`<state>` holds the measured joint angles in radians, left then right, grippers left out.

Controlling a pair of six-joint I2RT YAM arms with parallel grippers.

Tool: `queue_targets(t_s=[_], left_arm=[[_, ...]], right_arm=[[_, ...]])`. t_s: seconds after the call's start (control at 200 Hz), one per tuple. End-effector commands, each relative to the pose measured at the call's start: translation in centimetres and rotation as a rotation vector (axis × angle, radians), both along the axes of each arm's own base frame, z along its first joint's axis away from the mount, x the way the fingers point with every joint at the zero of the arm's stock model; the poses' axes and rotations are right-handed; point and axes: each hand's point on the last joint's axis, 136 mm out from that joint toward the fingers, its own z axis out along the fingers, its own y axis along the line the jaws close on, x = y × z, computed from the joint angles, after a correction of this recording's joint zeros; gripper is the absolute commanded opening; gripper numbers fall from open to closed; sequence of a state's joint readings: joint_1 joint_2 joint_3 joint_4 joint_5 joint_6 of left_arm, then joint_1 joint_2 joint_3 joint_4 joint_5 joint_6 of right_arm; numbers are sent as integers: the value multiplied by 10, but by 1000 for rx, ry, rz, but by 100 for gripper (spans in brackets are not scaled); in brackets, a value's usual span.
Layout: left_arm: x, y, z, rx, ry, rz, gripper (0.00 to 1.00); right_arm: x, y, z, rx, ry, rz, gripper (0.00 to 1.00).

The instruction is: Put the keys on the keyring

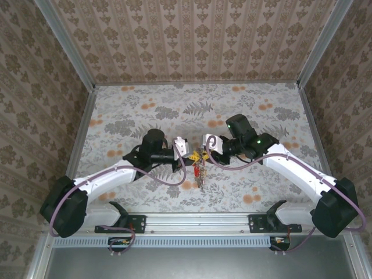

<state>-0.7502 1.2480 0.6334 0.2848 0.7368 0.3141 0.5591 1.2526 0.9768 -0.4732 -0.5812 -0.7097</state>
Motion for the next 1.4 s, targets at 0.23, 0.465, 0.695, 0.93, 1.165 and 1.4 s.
queue_targets(t_s=[0.23,0.465,0.695,0.93,1.165,1.4], left_arm=[[-5,1,41,-175,-67,-37,0],[-1,1,43,-178,-67,-20,0],[-1,1,44,-185,-52,-21,0],[0,0,47,-198,-48,-20,0],[1,-3,52,-224,-31,-21,0],[5,-7,57,-286,-16,-15,0]], right_arm=[[-7,-3,8,50,25,13,23],[-11,-2,9,64,35,19,25],[-10,-11,18,62,1,-5,29],[-8,-6,27,108,9,-1,30],[-2,2,15,129,66,-10,27],[3,7,3,136,101,-20,15]])
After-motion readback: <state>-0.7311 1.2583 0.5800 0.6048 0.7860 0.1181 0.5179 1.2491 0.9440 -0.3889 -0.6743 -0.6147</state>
